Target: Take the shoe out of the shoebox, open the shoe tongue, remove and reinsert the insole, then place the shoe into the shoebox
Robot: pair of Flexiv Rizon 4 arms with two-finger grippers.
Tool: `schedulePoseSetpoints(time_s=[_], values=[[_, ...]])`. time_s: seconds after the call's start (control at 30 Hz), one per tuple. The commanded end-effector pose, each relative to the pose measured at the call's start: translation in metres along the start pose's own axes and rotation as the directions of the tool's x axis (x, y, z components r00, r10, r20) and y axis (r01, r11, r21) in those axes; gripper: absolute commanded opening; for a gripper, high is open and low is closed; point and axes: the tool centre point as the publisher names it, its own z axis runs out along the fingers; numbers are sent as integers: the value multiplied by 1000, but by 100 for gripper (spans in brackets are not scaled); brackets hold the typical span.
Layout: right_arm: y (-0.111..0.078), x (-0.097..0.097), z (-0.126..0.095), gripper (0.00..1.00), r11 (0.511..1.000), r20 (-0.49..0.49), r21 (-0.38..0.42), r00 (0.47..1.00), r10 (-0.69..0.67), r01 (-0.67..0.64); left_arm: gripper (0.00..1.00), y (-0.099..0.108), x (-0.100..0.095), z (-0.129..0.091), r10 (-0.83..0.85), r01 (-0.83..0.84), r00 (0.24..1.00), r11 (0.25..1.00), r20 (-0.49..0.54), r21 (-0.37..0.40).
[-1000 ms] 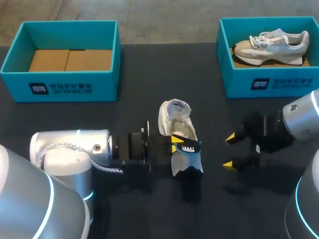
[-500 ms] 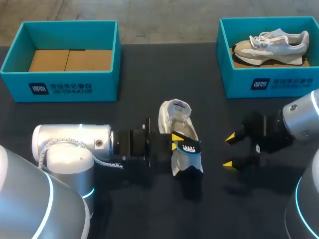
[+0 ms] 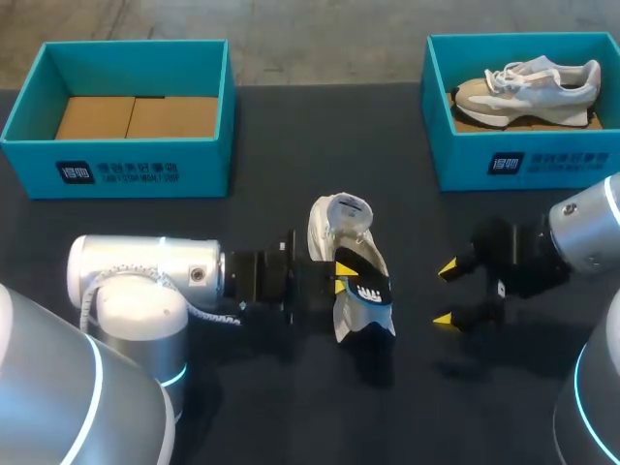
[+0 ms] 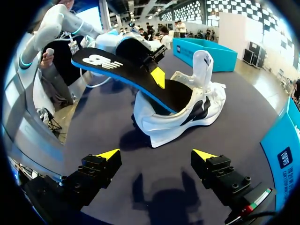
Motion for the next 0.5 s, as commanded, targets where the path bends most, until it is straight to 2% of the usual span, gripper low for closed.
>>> schedulePoseSetpoints(time_s=[0.03, 0.5], values=[[0, 1, 0, 100, 1000, 2, 0, 1000, -1, 1, 0, 4, -2, 8, -1, 1, 1000, 1000, -9, -13], [0, 1, 0, 100, 1000, 2, 0, 1000, -1, 1, 0, 13, 0, 6, -13, 12, 1000, 999, -17, -43]])
